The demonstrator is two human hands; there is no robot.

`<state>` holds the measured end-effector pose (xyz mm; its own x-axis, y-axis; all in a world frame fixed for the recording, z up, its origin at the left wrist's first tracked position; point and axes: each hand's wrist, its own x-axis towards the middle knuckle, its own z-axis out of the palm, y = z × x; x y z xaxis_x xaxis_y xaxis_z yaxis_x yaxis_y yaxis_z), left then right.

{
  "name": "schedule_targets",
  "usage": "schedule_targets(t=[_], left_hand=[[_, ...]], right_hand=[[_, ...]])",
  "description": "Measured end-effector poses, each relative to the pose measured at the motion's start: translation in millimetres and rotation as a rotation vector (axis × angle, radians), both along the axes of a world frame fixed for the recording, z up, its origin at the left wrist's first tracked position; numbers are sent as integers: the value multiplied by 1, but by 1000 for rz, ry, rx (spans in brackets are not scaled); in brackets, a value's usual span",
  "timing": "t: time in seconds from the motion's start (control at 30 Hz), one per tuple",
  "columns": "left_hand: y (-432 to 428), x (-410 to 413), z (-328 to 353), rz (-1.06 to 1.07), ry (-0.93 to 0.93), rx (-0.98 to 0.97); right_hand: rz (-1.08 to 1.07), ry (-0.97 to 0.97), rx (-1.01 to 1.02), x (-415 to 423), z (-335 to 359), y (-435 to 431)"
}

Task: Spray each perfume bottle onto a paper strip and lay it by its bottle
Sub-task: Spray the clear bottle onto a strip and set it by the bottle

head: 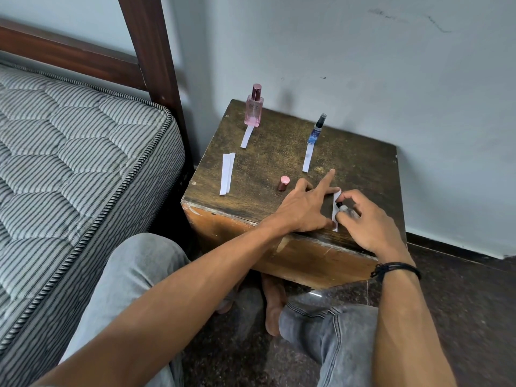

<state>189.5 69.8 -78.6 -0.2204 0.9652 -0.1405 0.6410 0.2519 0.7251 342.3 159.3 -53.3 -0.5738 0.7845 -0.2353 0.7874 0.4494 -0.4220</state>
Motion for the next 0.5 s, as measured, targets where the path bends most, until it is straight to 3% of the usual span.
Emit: schedule_targets(t=[0.5], left_hand=[[0, -1, 1, -3, 9, 8]], right_hand=[[-195, 277, -179, 4, 1, 7]])
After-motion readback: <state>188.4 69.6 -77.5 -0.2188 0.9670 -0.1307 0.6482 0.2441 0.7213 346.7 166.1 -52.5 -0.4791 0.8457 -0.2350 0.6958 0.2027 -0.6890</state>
